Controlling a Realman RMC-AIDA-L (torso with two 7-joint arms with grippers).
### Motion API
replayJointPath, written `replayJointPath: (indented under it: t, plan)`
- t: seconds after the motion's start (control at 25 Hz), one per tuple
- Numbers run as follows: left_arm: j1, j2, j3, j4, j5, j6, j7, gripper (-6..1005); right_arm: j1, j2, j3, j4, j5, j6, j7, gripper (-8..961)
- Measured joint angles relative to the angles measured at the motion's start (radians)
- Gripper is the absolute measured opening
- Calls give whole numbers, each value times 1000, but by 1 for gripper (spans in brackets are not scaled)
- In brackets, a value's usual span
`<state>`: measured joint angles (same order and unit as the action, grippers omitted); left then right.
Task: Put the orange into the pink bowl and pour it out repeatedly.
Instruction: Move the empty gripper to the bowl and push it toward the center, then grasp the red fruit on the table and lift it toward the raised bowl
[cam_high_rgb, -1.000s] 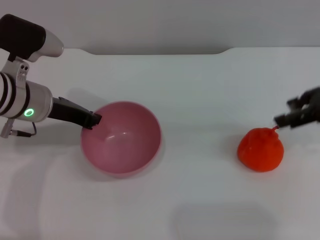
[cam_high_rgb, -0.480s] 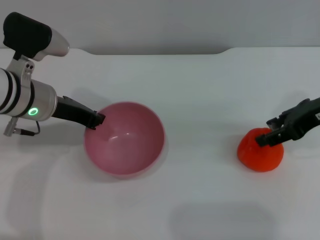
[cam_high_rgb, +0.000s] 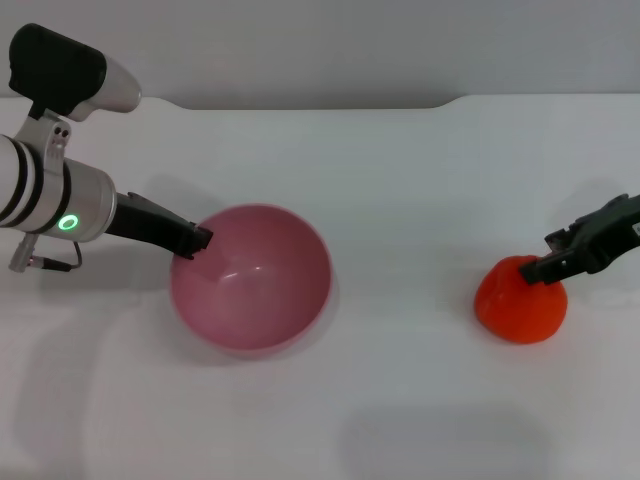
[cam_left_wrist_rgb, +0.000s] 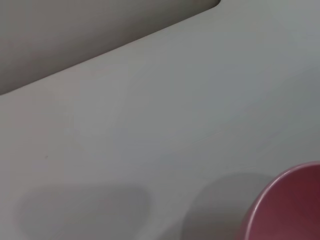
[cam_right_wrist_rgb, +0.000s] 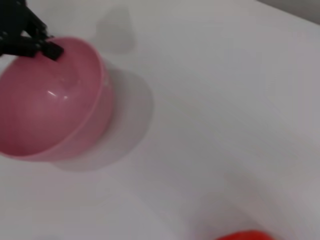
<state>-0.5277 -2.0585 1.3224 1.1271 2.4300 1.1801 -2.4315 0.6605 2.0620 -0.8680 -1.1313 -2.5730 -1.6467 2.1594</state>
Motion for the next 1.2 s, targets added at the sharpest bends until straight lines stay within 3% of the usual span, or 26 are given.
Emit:
replayJointPath:
  t: [0.44,0.96,1.2]
  plan:
    - [-18,-1,3,2,0,21,-2,46,8,4,-9,67,-23,67,-4,676]
    - [-23,-2,5,-1,0,31,-6,45,26,2,-112,189,-43,198,-1,676]
    - [-23,-2,4,-2,0,32,-7,45,17,5,-121,184,-42,229,-5,598]
